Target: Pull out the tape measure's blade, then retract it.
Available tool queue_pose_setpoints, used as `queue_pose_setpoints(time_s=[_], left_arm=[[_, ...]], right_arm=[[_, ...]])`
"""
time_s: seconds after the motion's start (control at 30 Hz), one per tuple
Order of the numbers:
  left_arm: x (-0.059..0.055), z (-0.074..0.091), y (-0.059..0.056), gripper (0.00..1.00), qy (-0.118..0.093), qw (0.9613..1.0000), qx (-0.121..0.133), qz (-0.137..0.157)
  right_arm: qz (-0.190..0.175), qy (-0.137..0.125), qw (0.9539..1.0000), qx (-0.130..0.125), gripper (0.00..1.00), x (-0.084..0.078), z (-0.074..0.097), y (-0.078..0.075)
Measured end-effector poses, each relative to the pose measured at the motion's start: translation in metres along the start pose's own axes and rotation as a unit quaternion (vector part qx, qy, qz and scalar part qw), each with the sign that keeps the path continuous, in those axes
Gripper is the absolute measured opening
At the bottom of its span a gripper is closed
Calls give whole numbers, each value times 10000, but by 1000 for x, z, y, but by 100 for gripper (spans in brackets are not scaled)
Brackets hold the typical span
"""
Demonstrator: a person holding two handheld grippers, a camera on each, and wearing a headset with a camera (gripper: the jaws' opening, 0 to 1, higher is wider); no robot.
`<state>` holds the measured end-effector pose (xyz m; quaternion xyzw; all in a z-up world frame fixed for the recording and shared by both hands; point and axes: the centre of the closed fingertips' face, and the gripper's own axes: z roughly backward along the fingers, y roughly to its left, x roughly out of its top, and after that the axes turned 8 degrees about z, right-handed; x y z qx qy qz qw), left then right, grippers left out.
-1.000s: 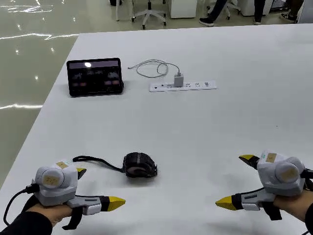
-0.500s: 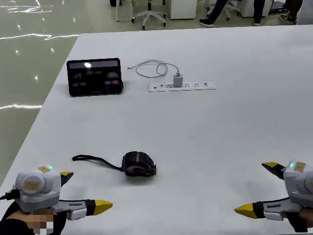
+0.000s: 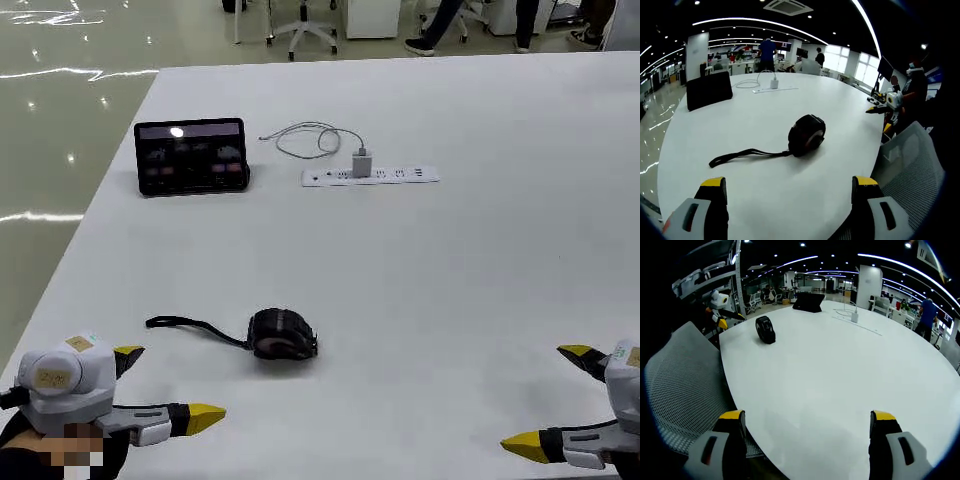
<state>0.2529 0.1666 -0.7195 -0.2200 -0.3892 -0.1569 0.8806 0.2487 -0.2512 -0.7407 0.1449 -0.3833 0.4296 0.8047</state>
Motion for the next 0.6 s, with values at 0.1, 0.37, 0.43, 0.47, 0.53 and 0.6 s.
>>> queue_pose_setpoints(time_s=[0.1,0.37,0.43,0.47,0.53,0.6], left_arm=[[-1,0,-1,100,19,9999,-51,99],[-2,0,3,100,15,9999,-41,103],[-1,1,4,100,6,9999,-32,97],[-1,1,4,100,6,9999,-40,110],[-2,1,5,100,21,9999,-29,110],[-3,1,3,100,45,9998,-109,165]], right_arm=[[-18,-5,10000,-31,100,2,1,1],[-20,4,10000,23,100,3,2,7],[-20,4,10000,27,100,3,2,8],[-20,1,10000,27,100,3,2,8],[-33,-2,10000,27,100,3,2,8],[-42,-1,10000,29,99,3,3,8]])
